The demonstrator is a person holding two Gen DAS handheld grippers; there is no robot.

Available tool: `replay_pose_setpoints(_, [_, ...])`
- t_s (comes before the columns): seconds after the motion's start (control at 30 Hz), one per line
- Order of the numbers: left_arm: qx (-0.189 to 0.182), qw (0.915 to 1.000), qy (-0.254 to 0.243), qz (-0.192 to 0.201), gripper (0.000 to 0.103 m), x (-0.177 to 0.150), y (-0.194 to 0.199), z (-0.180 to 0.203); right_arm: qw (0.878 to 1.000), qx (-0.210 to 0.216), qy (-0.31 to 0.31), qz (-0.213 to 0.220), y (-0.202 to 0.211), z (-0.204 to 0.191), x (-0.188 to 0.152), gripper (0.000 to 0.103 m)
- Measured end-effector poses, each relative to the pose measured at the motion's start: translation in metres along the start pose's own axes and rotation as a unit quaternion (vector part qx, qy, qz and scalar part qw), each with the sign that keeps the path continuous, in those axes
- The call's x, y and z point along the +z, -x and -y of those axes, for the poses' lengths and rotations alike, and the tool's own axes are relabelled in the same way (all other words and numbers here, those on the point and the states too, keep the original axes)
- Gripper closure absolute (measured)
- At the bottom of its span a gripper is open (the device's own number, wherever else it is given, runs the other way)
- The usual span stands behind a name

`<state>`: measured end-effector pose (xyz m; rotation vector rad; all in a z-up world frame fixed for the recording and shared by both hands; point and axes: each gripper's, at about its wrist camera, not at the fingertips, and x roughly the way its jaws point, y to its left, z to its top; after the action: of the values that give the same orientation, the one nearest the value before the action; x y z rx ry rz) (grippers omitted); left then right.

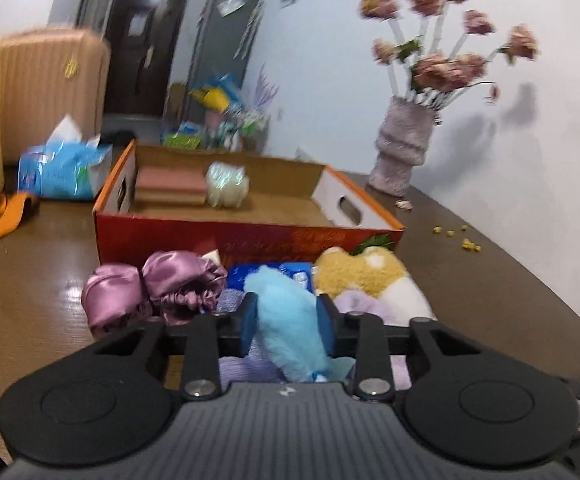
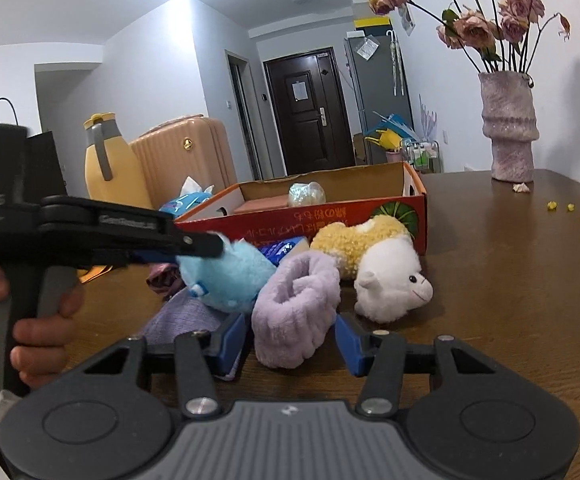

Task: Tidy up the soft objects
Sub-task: 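Grasp the light-blue plush with the left tool and lift it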

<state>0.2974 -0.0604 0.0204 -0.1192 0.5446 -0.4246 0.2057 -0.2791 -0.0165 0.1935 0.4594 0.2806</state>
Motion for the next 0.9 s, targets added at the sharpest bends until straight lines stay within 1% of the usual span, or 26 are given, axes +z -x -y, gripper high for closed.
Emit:
replay_pose_setpoints(0.03, [-0.009,1.0,-0.001,0.0,0.078,0.0,0.007,0.001,1.0,0.001,0.001,0.001,0.001,-0.002,0.0,0.053])
replay_pose_setpoints(0.1, [-0.022,0.9998,0.002,0.001,0.079,-0.002,0.022,0.001,1.0,0.005,0.006,0.008,0.007,-0.006,0.001,0.053])
replay_pose_setpoints(0.17, [-0.039,0.999,0.024,-0.006,0.079,-0.006,0.042,-0.006,1.0,0.009,0.012,0.019,0.017,-0.012,0.002,0.053])
replay_pose_setpoints(0.23, [-0.07,0.9959,0.055,-0.013,0.079,-0.015,0.063,-0.017,0.999,0.014,0.016,0.028,0.028,-0.017,0.002,0.053])
replay_pose_setpoints(0.27, [-0.077,0.9946,0.068,-0.017,0.078,-0.021,0.071,-0.022,0.999,0.016,0.016,0.031,0.032,-0.019,0.001,0.052])
replay_pose_setpoints(0.3, [-0.079,0.9932,0.082,-0.023,0.078,-0.03,0.078,-0.026,0.999,0.017,0.015,0.03,0.035,-0.02,0.0,0.052])
replay_pose_setpoints(0.37, [-0.076,0.9895,0.109,-0.057,0.078,-0.05,0.085,-0.035,0.999,0.019,0.012,0.024,0.039,-0.024,-0.004,0.052])
replay_pose_setpoints(0.4, [-0.068,0.988,0.119,-0.071,0.078,-0.06,0.087,-0.04,1.0,0.021,0.009,0.02,0.041,-0.026,-0.007,0.052])
replay_pose_setpoints(0.47, [-0.059,0.9863,0.133,-0.077,0.077,-0.075,0.095,-0.048,0.999,0.036,0.002,0.009,0.041,-0.032,-0.009,0.052])
replay_pose_setpoints(0.53, [-0.038,0.988,0.129,-0.076,0.063,-0.083,0.104,-0.051,0.998,0.056,0.001,-0.001,0.041,-0.042,-0.012,0.051])
replay_pose_setpoints(0.6, [-0.024,0.9904,0.119,-0.067,0.06,-0.087,0.112,-0.053,0.997,0.077,0.006,-0.013,0.038,-0.053,-0.015,0.051])
replay_pose_setpoints(0.7, [-0.037,0.9898,0.122,-0.063,0.055,-0.09,0.117,-0.056,0.995,0.097,0.003,-0.036,0.029,-0.066,-0.021,0.051])
replay_pose_setpoints(0.8, [-0.047,0.9887,0.127,-0.064,0.055,-0.094,0.115,-0.057,0.993,0.105,-0.007,-0.056,0.018,-0.073,-0.027,0.051])
replay_pose_setpoints(0.9, [-0.057,0.9869,0.133,-0.071,0.055,-0.096,0.111,-0.059,0.992,0.101,-0.026,-0.073,0.009,-0.074,-0.03,0.053])
